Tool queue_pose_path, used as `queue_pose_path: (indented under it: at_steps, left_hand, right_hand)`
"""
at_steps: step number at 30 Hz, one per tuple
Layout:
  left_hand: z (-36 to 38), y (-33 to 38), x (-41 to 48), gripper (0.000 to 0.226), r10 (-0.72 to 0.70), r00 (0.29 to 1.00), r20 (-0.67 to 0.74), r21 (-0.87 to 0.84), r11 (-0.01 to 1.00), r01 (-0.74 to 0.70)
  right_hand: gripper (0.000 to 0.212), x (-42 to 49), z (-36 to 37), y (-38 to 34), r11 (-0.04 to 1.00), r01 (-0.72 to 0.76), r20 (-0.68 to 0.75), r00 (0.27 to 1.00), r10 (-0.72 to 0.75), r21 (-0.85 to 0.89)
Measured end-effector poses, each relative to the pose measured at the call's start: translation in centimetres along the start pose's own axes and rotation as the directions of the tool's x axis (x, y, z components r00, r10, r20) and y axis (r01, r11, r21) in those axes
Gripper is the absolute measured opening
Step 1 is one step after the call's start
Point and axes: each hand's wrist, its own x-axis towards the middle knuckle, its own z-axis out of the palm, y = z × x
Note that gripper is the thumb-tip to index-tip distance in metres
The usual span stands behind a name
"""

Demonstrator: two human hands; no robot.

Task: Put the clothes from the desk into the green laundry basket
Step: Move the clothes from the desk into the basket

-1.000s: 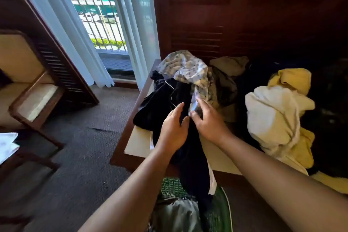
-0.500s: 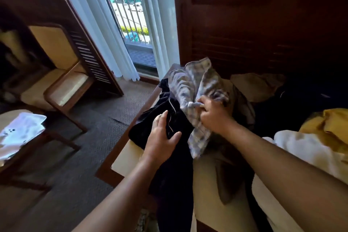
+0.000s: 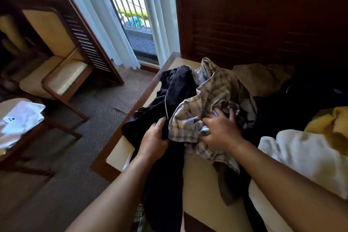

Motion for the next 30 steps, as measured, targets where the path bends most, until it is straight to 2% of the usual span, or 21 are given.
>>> queue_pose_path:
  at_steps: [1, 2, 3, 5, 6, 8, 9, 10, 12, 13, 16, 17, 18, 20, 22, 24, 25, 26, 27, 29, 30]
  left_hand:
    - [-0.2, -0.4, 0.0, 0.075, -0.007, 1.0, -0.02, -0.013, 1.0, 0.006]
    - [-0.4, -0.8, -0.1, 0.074, -0.02, 0.999, -0.047, -0.029, 0.999, 0.018]
    - [-0.6, -1.2, -0.2, 0.075, -0.026, 0.996, -0.087, -0.033, 0.999, 0.023]
    - [-0.9, -1.2, -0.4, 0.088, -0.026, 0.989, -0.147, -0.067, 0.998, 0.017]
    - [-0.9, -0.9, -0.5, 0.097, -0.038, 0.99, -0.137, -0.129, 0.991, 0.02]
    - [-0.7, -0.6, -0.7, 0.113, -0.024, 0.997, -0.067, -0.206, 0.979, 0.01]
    - [-0.3, -0.7, -0.6, 0.114, 0.005, 0.999, -0.04, -0.171, 0.985, -0.011]
    - [0.2, -1.1, -0.3, 0.106, 0.027, 1.0, -0.014, -0.104, 0.994, -0.029]
    - [0.5, -1.7, -0.1, 0.073, 0.021, 1.0, -0.003, -0.018, 1.0, -0.021]
    - [0.4, -1.7, 0.1, 0.056, 0.03, 0.998, -0.051, -0.036, 0.999, -0.032]
    - [-2.0, 1.0, -1.8, 0.034, 0.059, 0.969, -0.24, -0.25, 0.961, -0.12]
    - [-2.6, 1.8, -2.6, 0.027, 0.062, 0.956, -0.288, -0.31, 0.938, -0.154]
    - [-3.0, 2.4, -3.4, 0.019, 0.061, 0.946, -0.318, -0.339, 0.924, -0.174]
    - [-3.2, 2.4, -4.2, 0.016, 0.082, 0.934, -0.348, -0.317, 0.927, -0.199]
    - [-2.9, 2.1, -3.8, 0.063, 0.072, 0.947, -0.313, -0.112, 0.987, -0.112]
    - [-2.3, 1.7, -2.5, 0.108, 0.046, 0.993, -0.105, 0.112, 0.993, -0.034]
    - [-1.9, 1.8, -2.2, 0.113, 0.038, 0.999, 0.018, 0.189, 0.981, -0.041]
    - [-1.5, 2.0, -1.9, 0.109, 0.031, 0.993, 0.112, 0.224, 0.973, -0.056]
    - [-1.2, 2.2, -1.7, 0.097, 0.037, 0.989, 0.144, 0.208, 0.976, -0.067]
    - [-1.2, 2.2, -1.7, 0.065, 0.08, 0.996, 0.034, 0.074, 0.994, -0.082]
    - [-1.5, 2.3, -2.0, 0.053, 0.077, 0.996, -0.052, -0.015, 0.997, -0.078]
  right_hand:
    - [0.032, -0.8, -0.1, 0.0, 0.985, 0.062, -0.116, 0.992, -0.044, 0.159]
    - [0.028, -1.9, -0.9, -0.2, 0.917, 0.113, -0.18, 0.983, -0.046, 0.384]
    - [0.025, -2.9, -1.7, -0.5, 0.783, 0.122, -0.182, 0.983, -0.011, 0.61]
    - [0.016, -4.4, -3.6, -0.9, 0.537, 0.071, -0.101, 0.995, 0.025, 0.841]
    - [0.013, -4.8, -4.2, -1.0, 0.501, 0.058, -0.076, 0.997, 0.016, 0.864]
    - [0.013, -5.2, -4.2, -1.1, 0.605, 0.034, -0.053, 0.999, 0.013, 0.795]
    - [0.014, -5.4, -4.0, -1.4, 0.665, 0.012, -0.043, 0.999, 0.029, 0.747]
    - [0.014, -5.7, -3.8, -1.6, 0.686, 0.005, -0.056, 0.997, 0.053, 0.728]
    - [0.01, -6.5, -3.8, -2.3, 0.647, 0.071, -0.147, 0.987, 0.064, 0.759]
    - [0.009, -7.1, -4.3, -2.5, 0.578, 0.115, -0.18, 0.982, 0.056, 0.808]
    - [0.011, -8.7, -7.0, -2.6, 0.181, 0.074, -0.083, 0.996, 0.041, 0.981]
    - [0.014, -8.9, -7.3, -2.5, 0.144, 0.039, -0.043, 0.999, 0.025, 0.989]
    - [0.017, -8.8, -7.1, -2.3, 0.213, 0.012, -0.02, 0.999, 0.034, 0.977]
    - [0.03, -8.2, -5.5, -1.8, 0.512, -0.049, -0.013, 0.993, 0.117, 0.858]
    - [0.064, -7.5, -3.6, -1.1, 0.783, -0.135, 0.042, 0.99, 0.138, 0.608]
    - [0.107, -7.1, -1.6, -0.5, 0.927, -0.173, 0.217, 0.971, 0.103, 0.333]
    - [0.115, -7.0, -0.5, -0.4, 0.96, -0.161, 0.278, 0.956, 0.094, 0.228]
    - [0.108, -7.1, 0.2, -0.5, 0.978, -0.144, 0.293, 0.952, 0.094, 0.154]
    - [0.089, -6.9, 0.7, -0.7, 0.984, -0.139, 0.261, 0.959, 0.107, 0.108]
    - [0.042, -6.7, 0.7, -1.5, 0.977, -0.188, 0.142, 0.975, 0.173, 0.1]
    - [0.032, -6.7, 0.5, -1.8, 0.968, -0.215, 0.08, 0.975, 0.206, 0.133]
